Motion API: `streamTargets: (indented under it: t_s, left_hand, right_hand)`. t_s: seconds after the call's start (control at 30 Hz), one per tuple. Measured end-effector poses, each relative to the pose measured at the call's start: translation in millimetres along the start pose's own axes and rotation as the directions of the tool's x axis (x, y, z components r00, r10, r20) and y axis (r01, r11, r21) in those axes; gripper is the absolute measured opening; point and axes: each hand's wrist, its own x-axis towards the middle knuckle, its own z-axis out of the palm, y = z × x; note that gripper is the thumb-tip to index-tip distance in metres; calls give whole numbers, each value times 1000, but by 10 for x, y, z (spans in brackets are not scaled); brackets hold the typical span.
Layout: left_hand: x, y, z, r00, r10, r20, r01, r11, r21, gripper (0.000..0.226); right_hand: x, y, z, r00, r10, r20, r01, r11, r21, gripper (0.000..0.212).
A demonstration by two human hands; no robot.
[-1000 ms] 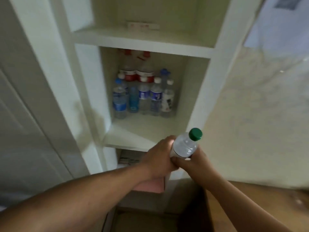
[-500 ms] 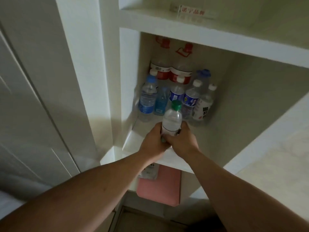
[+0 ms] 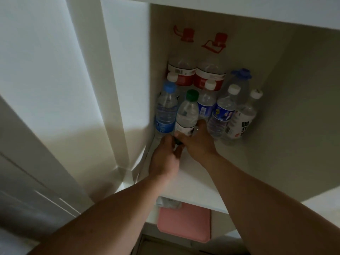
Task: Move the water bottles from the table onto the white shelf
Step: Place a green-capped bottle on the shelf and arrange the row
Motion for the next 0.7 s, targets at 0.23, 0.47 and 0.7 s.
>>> streamTargets:
  t_s: [0.23,0.47,0.7]
  left_hand:
    - [43,-33,26,1000,-8,21,7,999,36,12]
    - [46,-53,56,1000,18,21,-19,998,56,23]
    - [66,-60,39,996,79,35,-82,991,105,12]
  right_hand:
    - [63,51,99,1000,-21,-22,22,998,58,56]
    - [172,56,116,1000,-5,-13,6,997,77,58]
    - [-20,231,155,995,100,-15,-99,993,67,69]
